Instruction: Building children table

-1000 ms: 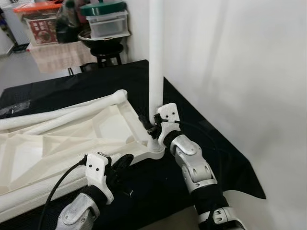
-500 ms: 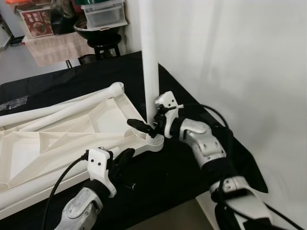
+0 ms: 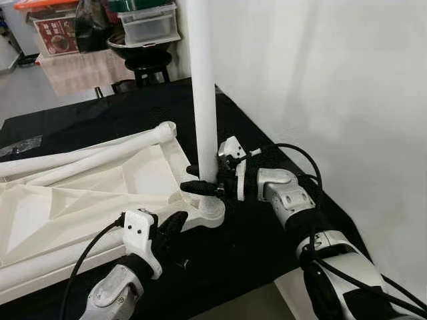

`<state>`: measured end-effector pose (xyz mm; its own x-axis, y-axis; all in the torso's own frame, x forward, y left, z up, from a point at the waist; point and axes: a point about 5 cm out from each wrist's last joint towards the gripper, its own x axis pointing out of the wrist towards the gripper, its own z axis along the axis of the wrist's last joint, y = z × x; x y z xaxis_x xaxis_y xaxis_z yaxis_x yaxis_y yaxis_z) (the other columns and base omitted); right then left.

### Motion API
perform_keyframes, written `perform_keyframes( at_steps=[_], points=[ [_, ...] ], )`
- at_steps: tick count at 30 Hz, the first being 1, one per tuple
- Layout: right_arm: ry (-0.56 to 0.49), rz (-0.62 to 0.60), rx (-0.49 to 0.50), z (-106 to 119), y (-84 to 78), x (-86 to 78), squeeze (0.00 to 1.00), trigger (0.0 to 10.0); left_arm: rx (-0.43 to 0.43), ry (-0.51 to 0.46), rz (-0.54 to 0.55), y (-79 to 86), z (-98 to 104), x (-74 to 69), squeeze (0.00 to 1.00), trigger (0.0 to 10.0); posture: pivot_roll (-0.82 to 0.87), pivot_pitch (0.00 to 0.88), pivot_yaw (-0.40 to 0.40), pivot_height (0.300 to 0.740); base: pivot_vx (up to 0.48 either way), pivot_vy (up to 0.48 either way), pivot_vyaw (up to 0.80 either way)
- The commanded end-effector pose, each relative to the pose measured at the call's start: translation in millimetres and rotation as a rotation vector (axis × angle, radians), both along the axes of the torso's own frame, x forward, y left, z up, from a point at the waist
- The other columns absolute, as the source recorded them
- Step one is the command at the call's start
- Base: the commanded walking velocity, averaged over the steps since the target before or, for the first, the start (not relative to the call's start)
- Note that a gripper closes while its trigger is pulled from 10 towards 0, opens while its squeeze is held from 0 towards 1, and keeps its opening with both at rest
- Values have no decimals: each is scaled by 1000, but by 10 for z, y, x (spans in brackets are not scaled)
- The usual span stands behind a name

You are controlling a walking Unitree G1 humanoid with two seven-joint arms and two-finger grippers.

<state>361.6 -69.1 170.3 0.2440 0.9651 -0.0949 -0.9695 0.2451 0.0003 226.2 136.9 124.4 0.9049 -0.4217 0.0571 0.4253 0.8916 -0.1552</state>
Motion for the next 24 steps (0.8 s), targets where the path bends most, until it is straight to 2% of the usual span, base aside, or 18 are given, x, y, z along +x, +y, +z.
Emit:
perform_keyframes(
  at_steps=[1, 5, 7, 8, 9, 10, 11, 12, 13, 15, 17, 21, 22, 23, 24],
  points=[
    [32, -13, 1, -86, -5, -12, 0, 0, 3, 16, -1, 9, -38, -22, 0, 10000, -24, 25, 45, 740, 0, 0, 0],
    [10, -105, -33, -146, -95, 9, 0, 0, 3, 17, -2, 9, -39, -29, 0, 10000, -27, 28, 45, 740, 0, 0, 0],
    [-18, -301, -84, -219, -187, 39, 0, 0, 2, 17, -2, 12, -37, -43, 0, 10000, -25, 36, 30, 740, 0, 0, 0],
    [-23, -356, -93, -237, -205, 41, 0, 0, 2, 17, -2, 15, -36, -49, 0, 10000, -25, 36, 30, 740, 0, 0, 0],
    [-39, -583, -67, -242, -234, 70, 0, 0, 2, 17, -1, 17, -35, -53, 0, 10000, -25, 36, 30, 740, 0, 0, 0],
    [5, -822, -34, -303, -252, -28, 0, 0, 2, 16, -1, 25, -29, -55, 0, 10000, -31, 44, 34, 740, 0, 0, 0],
    [5, -822, -34, -303, -252, -28, 0, 0, 2, 16, -1, 25, -29, -55, 0, 10000, -31, 44, 34, 740, 0, 0, 0],
    [46, -1006, -22, -343, -326, -130, 0, 0, 2, 15, 0, 32, -21, -57, 0, 10000, -30, 50, 37, 740, 0, 0, 0],
    [56, -1010, 7, -357, -264, -266, 0, 0, 2, 14, 1, 35, -16, -58, 0, 10000, -30, 50, 37, 740, 0, 0, 0],
    [0, -883, 18, -364, -45, -431, 0, 0, 8, 15, 1, 46, -21, -49, 0, 10000, -46, 44, 55, 740, 0, 0, 0],
    [-37, -800, 3, -352, 39, -367, 0, 0, 10, 18, -9, 42, -25, -40, 0, 10000, -24, 42, 36, 740, 0, 0, 0],
    [-22, -787, -3, -359, 69, -320, 0, 0, 10, 17, -11, 39, -21, -38, 0, 10000, -24, 42, 35, 740, 0, 0, 0],
    [-3, -775, 0, -345, 85, -295, 0, 10000, 12, 13, 4, 41, -18, -38, 0, 10000, -5, 43, 31, 740, 0, 0, 0],
    [5, -769, 0, -319, 87, -265, 129, 10000, 13, 9, 17, 42, -14, -38, 0, 10000, -4, 41, 28, 740, 0, 0, 0],
    [9, -765, 0, -298, 87, -246, 129, 10000, 14, 7, 25, 42, -12, -37, 0, 10000, -4, 41, 28, 740, 0, 0, 0]
  ],
)
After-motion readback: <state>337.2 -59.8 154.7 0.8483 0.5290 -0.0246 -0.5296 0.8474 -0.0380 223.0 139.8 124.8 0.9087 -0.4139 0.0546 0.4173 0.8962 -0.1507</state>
